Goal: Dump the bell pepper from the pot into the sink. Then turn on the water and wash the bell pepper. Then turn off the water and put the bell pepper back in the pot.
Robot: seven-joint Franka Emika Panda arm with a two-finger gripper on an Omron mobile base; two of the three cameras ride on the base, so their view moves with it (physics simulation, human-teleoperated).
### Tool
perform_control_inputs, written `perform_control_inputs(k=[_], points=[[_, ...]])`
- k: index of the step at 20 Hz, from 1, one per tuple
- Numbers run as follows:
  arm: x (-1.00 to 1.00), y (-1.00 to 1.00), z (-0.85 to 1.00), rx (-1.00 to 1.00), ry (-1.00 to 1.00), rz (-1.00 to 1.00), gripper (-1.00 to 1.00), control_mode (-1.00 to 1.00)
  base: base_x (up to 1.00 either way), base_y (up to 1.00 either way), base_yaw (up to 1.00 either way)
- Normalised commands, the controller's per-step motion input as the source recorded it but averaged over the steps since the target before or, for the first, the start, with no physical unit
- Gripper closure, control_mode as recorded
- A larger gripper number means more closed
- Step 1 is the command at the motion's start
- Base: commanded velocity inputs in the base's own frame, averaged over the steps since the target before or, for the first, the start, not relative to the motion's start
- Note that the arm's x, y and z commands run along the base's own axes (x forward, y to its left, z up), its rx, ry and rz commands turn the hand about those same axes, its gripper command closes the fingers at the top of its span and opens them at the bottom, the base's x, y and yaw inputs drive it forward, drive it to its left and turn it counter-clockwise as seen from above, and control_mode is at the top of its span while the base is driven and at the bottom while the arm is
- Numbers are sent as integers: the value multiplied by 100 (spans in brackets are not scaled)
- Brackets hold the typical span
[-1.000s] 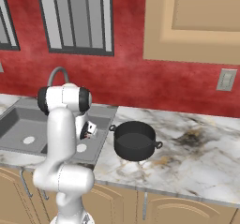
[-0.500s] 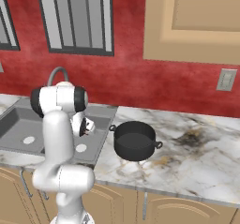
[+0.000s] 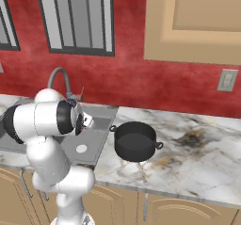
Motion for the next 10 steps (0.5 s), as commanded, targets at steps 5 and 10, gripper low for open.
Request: perform_control_inputs(k=[5,10], points=[[-32,-38,100,0,-3,-2,100,-100,0,0,0],[-19,-40,100,0,0,0,100,-100,0,0,0]])
